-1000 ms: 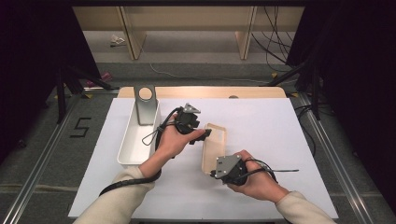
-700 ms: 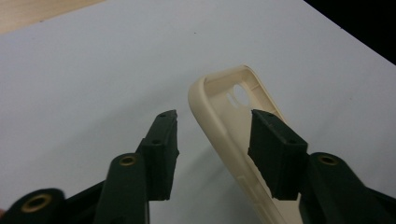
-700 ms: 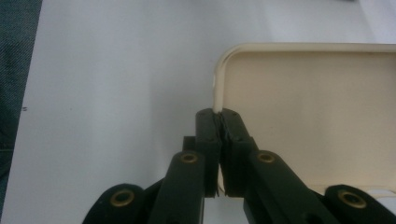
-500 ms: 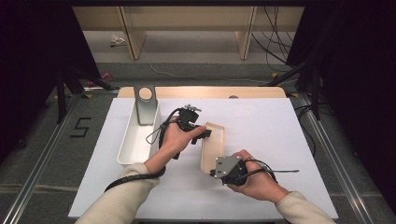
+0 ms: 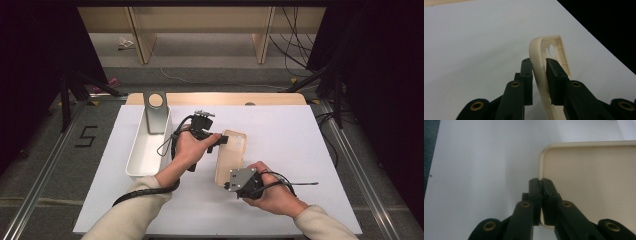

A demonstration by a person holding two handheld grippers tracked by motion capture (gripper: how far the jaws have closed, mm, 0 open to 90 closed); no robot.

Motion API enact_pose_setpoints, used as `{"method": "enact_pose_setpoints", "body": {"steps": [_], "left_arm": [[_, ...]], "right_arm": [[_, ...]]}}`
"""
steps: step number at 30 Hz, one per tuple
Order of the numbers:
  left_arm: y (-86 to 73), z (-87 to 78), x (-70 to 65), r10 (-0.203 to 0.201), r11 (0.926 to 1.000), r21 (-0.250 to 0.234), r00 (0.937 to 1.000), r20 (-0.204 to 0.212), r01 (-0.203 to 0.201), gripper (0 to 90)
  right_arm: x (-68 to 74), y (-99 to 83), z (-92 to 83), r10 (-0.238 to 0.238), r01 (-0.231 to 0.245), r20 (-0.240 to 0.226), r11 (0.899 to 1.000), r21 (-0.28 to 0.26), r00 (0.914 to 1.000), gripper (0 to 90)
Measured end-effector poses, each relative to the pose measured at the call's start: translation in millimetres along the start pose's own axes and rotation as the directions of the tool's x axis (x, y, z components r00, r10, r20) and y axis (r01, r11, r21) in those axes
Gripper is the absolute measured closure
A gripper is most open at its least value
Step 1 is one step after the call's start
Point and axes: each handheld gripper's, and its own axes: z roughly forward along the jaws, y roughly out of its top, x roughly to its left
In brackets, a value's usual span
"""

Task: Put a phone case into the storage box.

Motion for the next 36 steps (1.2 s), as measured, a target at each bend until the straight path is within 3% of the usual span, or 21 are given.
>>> {"method": "enact_pose_setpoints", "body": {"steps": [3, 7, 10, 12, 16, 18, 26, 32, 36], "left_arm": [[1.2, -1.8, -5.6, -0.003, 0.9997, -0.023, 0.9993, 0.038, 0.004, 80.0], [2.7, -5.2, -16.2, 0.046, 0.9977, -0.054, 0.9970, 0.063, -0.042, 81.2], [3.2, -7.6, -21.8, 0.127, 0.9897, -0.070, 0.9917, 0.019, -0.125, 81.4], [2.8, -8.5, -21.6, 0.145, 0.9860, -0.085, 0.9892, 0.017, -0.144, 81.4], [1.0, -11.8, -19.8, 0.215, 0.9695, -0.118, 0.9766, -0.016, -0.215, 81.4], [0.0, -14.7, -18.4, 0.229, 0.9637, -0.133, 0.9728, -0.032, -0.232, 81.4], [-2.4, -30.6, -9.0, 0.271, 0.9411, -0.185, 0.9585, -0.089, -0.283, 81.3], [-2.7, -47.0, 0.3, 0.270, 0.9306, -0.224, 0.9560, -0.115, -0.290, 81.4], [-2.6, -57.6, 5.8, 0.269, 0.9242, -0.244, 0.9542, -0.131, -0.294, 81.3]], "right_arm": [[-0.5, -0.8, 1.1, 0.004, -0.004, -0.002, 1.000, 0.006, 1.0000, 87.6], [-1.7, -2.4, 1.3, 0.011, -0.011, 0.013, 1.000, 0.008, 0.9999, 86.2], [-2.8, -3.2, 0.3, 0.028, -0.028, 0.026, 1.000, 0.003, 0.9993, 81.5], [-3.6, -3.5, -0.5, 0.038, -0.038, 0.032, 0.999, -0.004, 0.9988, 77.4], [-4.8, -4.3, -2.5, 0.077, -0.076, 0.046, 0.997, -0.026, 0.9960, 67.3], [-5.9, -5.4, -3.6, 0.105, -0.103, 0.051, 0.994, -0.045, 0.9932, 62.3], [-12.4, -12.0, -8.6, 0.219, -0.212, 0.054, 0.971, -0.109, 0.9742, 44.6], [-17.5, -20.3, -11.5, 0.297, -0.287, 0.042, 0.945, -0.155, 0.9541, 32.5], [-20.4, -25.8, -13.7, 0.344, -0.333, 0.032, 0.926, -0.180, 0.9384, 29.4]]}}
